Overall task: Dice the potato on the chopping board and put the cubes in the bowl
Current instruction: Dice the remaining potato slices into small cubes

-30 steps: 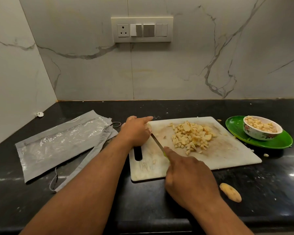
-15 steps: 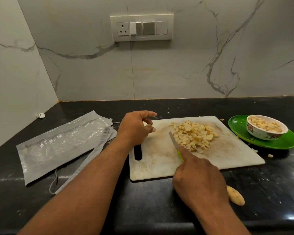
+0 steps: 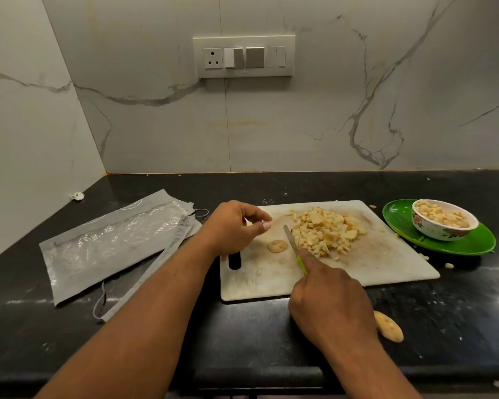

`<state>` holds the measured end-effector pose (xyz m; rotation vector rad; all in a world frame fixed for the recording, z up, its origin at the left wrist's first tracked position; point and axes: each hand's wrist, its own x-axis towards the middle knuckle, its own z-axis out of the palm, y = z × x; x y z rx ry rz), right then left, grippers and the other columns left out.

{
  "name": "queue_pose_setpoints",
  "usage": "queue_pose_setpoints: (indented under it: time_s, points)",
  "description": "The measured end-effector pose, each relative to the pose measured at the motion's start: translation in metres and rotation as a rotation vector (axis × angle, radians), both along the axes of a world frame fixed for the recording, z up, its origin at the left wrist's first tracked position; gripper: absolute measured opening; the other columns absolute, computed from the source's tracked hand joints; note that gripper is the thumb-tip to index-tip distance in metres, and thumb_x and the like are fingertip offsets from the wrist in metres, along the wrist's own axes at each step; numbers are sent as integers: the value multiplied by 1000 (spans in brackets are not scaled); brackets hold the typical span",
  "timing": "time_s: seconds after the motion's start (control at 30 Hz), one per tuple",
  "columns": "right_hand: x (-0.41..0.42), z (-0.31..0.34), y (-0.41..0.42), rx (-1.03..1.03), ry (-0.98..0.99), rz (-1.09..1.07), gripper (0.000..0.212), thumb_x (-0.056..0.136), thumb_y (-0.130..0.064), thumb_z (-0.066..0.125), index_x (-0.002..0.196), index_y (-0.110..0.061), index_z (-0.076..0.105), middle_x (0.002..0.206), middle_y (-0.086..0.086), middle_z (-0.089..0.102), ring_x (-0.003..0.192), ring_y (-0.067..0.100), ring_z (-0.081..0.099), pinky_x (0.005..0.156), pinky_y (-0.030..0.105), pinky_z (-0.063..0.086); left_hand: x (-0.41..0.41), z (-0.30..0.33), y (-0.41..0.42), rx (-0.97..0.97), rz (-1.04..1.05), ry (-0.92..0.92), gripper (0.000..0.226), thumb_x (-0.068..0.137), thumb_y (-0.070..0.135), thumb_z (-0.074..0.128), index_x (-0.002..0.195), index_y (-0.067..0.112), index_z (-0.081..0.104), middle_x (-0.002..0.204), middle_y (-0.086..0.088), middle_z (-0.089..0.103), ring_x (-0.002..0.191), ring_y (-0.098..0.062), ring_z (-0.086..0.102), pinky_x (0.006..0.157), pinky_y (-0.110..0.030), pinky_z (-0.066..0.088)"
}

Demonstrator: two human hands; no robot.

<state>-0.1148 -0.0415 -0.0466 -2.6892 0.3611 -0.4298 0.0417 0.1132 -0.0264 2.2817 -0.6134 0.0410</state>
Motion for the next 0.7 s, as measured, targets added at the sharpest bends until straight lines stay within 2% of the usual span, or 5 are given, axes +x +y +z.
queue_pose_setpoints:
  time_s: [0.07, 0.13, 0.33, 0.6, 0.7]
  points:
    - [-1, 0, 1, 8, -18, 12, 62, 95, -30, 35, 155, -35, 26, 100, -1, 66, 81, 19, 56, 65, 34, 41, -8, 2, -6, 65, -36, 21, 30, 80, 48, 86, 106, 36, 80, 89, 18, 73, 71, 13, 58, 69, -18, 44]
    - [-1, 1, 2, 9, -46, 20, 61, 94, -31, 36, 155, -36, 28, 103, -2, 67, 80, 18, 55, 65, 32, 40, -12, 0, -12, 130, -34, 52, 35, 74, 54, 88, 103, 37, 80, 89, 19, 73, 75, 4, 62, 66, -17, 46]
    - [-4, 1, 5, -31, -81, 42, 61, 93, -32, 40, 153, -41, 34, 107, -6, 69, 85, 15, 59, 67, 29, 39, -14, 1, -20, 193, 31, 46, 10, 85, 40, 84, 91, 33, 84, 92, 17, 76, 88, -3, 65, 85, -28, 56]
    - [-39, 9, 2, -101, 61, 71, 62, 97, -34, 36, 157, -41, 20, 109, -5, 67, 91, 16, 60, 77, 32, 45, -16, 4, -28, 254, 90, 47, 10, 85, 40, 84, 90, 31, 84, 78, 20, 68, 86, -4, 62, 75, -23, 48]
    - [-54, 21, -2, -82, 96, 46, 60, 98, -36, 35, 155, -46, 18, 109, -6, 65, 87, 16, 54, 81, 33, 47, -16, 5, -22, 261, 75, 65, 10, 86, 40, 83, 95, 34, 84, 87, 19, 69, 89, -4, 62, 77, -23, 48]
